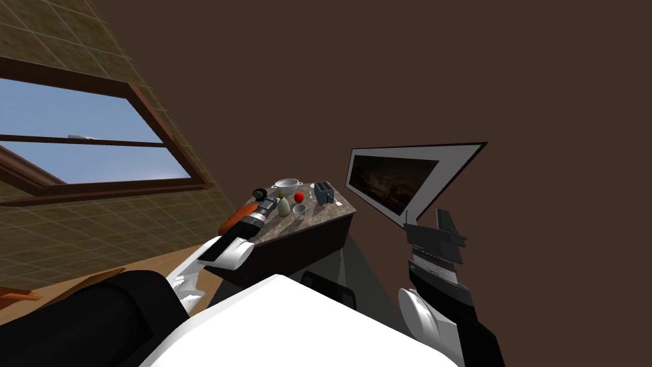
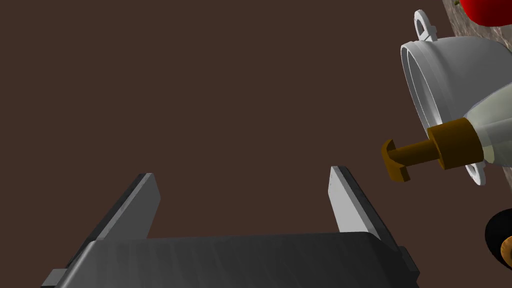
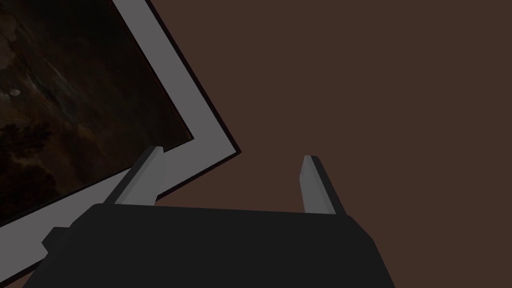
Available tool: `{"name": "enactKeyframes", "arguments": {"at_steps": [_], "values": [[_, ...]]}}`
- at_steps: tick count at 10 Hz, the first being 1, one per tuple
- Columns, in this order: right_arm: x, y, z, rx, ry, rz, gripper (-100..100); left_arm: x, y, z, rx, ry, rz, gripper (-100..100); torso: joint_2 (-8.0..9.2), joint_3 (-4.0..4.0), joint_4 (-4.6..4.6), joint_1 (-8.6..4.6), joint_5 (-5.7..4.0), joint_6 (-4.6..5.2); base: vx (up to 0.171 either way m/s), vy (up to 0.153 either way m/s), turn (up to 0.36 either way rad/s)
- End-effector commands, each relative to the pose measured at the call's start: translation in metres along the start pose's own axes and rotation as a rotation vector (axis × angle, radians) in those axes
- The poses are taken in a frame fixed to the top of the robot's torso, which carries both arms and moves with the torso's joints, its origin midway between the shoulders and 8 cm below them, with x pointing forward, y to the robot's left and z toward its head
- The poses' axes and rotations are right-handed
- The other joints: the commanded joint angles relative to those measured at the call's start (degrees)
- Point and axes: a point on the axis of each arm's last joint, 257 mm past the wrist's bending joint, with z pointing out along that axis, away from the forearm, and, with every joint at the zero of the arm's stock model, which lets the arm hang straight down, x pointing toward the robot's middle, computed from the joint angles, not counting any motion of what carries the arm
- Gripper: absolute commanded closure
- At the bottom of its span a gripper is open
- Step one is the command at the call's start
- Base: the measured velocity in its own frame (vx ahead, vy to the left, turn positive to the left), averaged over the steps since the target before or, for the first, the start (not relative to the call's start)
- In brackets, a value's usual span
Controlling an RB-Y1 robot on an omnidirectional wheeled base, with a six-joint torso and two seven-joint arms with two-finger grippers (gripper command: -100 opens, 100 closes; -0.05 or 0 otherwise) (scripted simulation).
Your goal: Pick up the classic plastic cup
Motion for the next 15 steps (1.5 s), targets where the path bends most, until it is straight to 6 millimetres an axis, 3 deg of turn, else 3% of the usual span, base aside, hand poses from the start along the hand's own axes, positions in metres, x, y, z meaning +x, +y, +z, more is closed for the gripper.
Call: {"name": "enactKeyframes", "arguments": {"at_steps": [1, 6, 15], "values": [[0.000, 0.000, 0.000, 0.000, 0.000, 0.000, 0, -0.002, 0.013, 0.000, -0.049, 0.010, 0.005, -100, 0.00, 0.00, 0.00, 0.00, 0.00, 0.00, 0.007, -0.007, -0.020], [0.000, 0.000, 0.000, 0.000, 0.000, 0.000, 0, -0.017, 0.037, 0.000, -0.175, 0.054, 0.023, -100, 0.00, 0.00, 0.00, 0.01, 0.01, -0.01, 0.011, -0.008, -0.039], [0.000, 0.000, 0.000, 0.000, 0.000, 0.000, 0, -0.026, 0.078, -0.011, -0.385, 0.112, 0.027, -100, -0.01, -0.01, 0.00, 0.01, 0.01, 0.01, 0.010, -0.004, -0.046]]}}
